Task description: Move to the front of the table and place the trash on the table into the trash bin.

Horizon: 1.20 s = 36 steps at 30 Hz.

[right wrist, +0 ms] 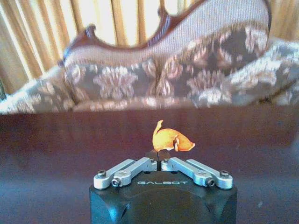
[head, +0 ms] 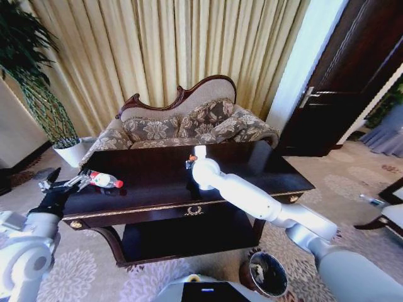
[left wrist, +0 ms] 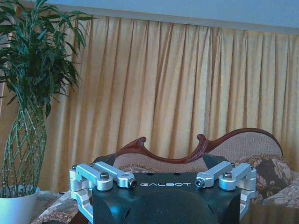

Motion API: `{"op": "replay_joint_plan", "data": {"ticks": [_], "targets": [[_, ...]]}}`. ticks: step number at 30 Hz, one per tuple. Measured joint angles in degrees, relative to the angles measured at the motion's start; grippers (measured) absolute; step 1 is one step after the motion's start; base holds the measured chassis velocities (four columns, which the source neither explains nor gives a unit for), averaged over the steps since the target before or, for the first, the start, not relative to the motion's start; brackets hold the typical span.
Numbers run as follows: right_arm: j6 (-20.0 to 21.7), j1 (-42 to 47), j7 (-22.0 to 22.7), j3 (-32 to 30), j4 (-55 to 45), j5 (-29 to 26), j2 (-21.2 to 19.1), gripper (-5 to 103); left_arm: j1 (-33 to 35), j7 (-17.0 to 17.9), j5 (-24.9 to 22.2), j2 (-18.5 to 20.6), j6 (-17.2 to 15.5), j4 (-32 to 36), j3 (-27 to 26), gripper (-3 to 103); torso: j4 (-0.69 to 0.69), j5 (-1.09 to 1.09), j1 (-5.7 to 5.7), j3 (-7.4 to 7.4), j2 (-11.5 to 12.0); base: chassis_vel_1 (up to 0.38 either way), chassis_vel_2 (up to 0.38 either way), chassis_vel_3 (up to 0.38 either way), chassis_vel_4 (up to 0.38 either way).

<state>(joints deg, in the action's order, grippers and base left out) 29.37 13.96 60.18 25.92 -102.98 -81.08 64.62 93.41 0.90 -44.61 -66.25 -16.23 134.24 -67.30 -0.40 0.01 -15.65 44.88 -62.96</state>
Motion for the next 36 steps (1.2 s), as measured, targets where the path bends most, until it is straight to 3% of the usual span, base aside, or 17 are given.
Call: {"op": "replay_joint_plan", "data": {"ticks": [4,6,7,10,17,22,36], "targets": [[-0.41,1.71,-1.95,-3.15,-3.33,1.9,-2.8,0,0.0,-0.02,0.1,-0.07,0.11,-0.01,0.1,100,0.0,0.0,0.0,0.0,0.0,0.0,0.0,0.0,0.0],[-2.53,5.27,-7.15,-7.06,-5.53,10.58,-6.92,0,-0.35,0.04,0.12,0.14,0.15,-0.15,0.37,100,0.0,0.01,0.0,0.0,0.0,0.0,0.0,0.0,0.0],[-2.53,5.27,-7.15,-7.06,-5.53,10.58,-6.92,0,-0.35,0.04,0.12,0.14,0.15,-0.15,0.37,100,0.0,0.01,0.0,0.0,0.0,0.0,0.0,0.0,0.0],[-8.15,10.23,-17.23,-10.84,-6.25,23.33,-12.23,0,-0.87,0.07,0.27,0.45,0.15,-0.43,1.07,100,-0.02,0.02,0.0,0.0,0.0,0.0,0.0,0.0,0.0],[-13.2,19.24,-25.21,-19.85,-8.86,28.98,-19.66,0,-1.88,0.16,1.56,0.7,0.15,-0.81,3.45,100,0.01,0.01,0.0,-0.01,0.0,0.0,0.0,0.0,0.0],[-14.64,25.48,-26.62,-24.01,-11.6,30.65,-23.84,0,-2.65,0.29,2.17,1.17,0.15,-1.01,5.02,100,-0.02,0.02,0.0,0.0,0.0,0.0,0.0,0.0,0.0],[-13.04,35.08,-24.84,-29.3,-15.42,30.38,-24.03,0,-3.45,0.32,2.27,2.11,0.09,-1.54,5.8,100,-0.01,-0.01,-0.02,0.0,0.0,0.001,-0.003,-0.001,0.005]]}}
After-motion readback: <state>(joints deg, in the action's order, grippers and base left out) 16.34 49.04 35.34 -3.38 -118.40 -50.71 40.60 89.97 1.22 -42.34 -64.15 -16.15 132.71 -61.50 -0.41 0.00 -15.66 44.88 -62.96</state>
